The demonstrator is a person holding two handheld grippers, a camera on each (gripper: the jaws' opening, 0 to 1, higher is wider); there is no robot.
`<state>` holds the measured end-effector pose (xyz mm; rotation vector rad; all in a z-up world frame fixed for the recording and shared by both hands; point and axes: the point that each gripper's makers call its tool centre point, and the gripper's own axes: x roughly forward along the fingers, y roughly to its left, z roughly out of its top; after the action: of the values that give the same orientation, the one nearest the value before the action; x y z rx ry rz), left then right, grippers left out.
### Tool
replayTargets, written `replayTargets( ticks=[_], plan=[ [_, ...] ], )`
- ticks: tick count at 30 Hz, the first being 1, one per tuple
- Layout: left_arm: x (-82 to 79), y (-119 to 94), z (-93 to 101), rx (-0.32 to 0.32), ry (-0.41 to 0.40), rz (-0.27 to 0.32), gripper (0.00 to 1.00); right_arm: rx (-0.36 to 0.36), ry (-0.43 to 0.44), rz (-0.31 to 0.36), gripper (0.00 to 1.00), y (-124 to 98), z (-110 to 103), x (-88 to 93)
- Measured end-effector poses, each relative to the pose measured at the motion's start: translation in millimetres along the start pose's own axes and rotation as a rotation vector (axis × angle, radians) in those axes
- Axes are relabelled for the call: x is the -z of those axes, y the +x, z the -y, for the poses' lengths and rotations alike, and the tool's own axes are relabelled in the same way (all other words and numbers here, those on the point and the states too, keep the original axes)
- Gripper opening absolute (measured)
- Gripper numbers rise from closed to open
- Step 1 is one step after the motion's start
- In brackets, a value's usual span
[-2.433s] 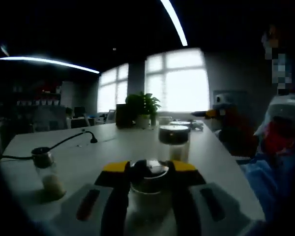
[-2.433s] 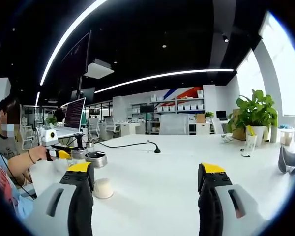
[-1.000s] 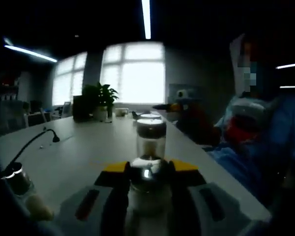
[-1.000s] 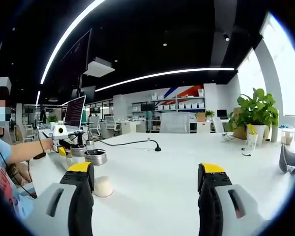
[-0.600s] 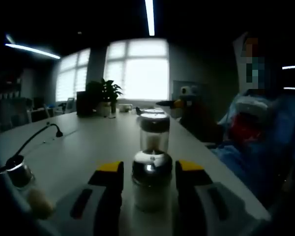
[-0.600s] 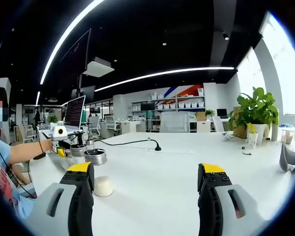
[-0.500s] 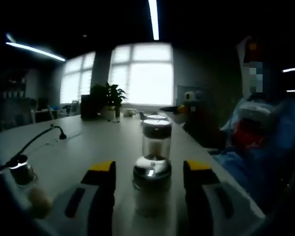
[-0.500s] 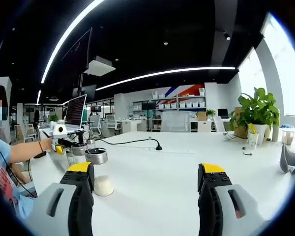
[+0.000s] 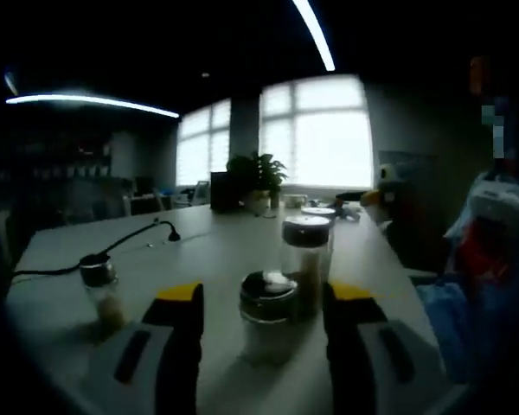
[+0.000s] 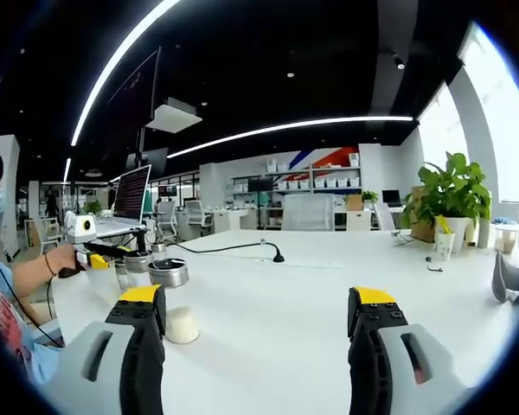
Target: Rotate the seasoning bottle until the label or dispensing opening points toward the visible target arrow and the bottle remains upright within the marked orientation range
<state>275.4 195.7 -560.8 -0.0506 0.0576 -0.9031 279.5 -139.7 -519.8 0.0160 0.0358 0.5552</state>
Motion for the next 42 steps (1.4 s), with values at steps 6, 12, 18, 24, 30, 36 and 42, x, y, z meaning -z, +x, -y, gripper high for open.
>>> replayTargets(
  ticks=[6,12,18,24,30,36,42],
  plan=[
    [1.7,-0.4,-2.5,-0.151,-0.047,-0.010,0.58,-0.003,0.001,-0.001,0.89,0.8,-0.8,0.9],
    [0.5,1.2,0.2,-0.283,0.019,-0.009,0.54,-0.002,0.006,-0.001,0.89,0.7,0.5,1.3],
    [5.9,8.6,1.2,-0.366,0.018,-0.009,0.50,0.003,0.005,0.006,0.89,-1.7,2.8,-0.8],
    [5.1,14.4,1.2,-0.387,0.007,0.017,0.36,0.004,0.009,0.004,0.89,-1.9,4.2,0.3],
    [9.5,15.1,-4.7,-0.411,-0.031,0.019,0.35,0.004,0.008,0.006,0.89,-2.0,4.4,-0.8],
    [11.6,14.8,-3.3,-0.406,-0.027,0.030,0.33,0.004,0.008,-0.001,0.89,-1.7,4.8,1.5],
    [11.1,15.1,-4.2,-0.389,-0.030,0.028,0.32,0.002,0.006,-0.008,0.89,-0.6,4.6,3.4]
  ],
)
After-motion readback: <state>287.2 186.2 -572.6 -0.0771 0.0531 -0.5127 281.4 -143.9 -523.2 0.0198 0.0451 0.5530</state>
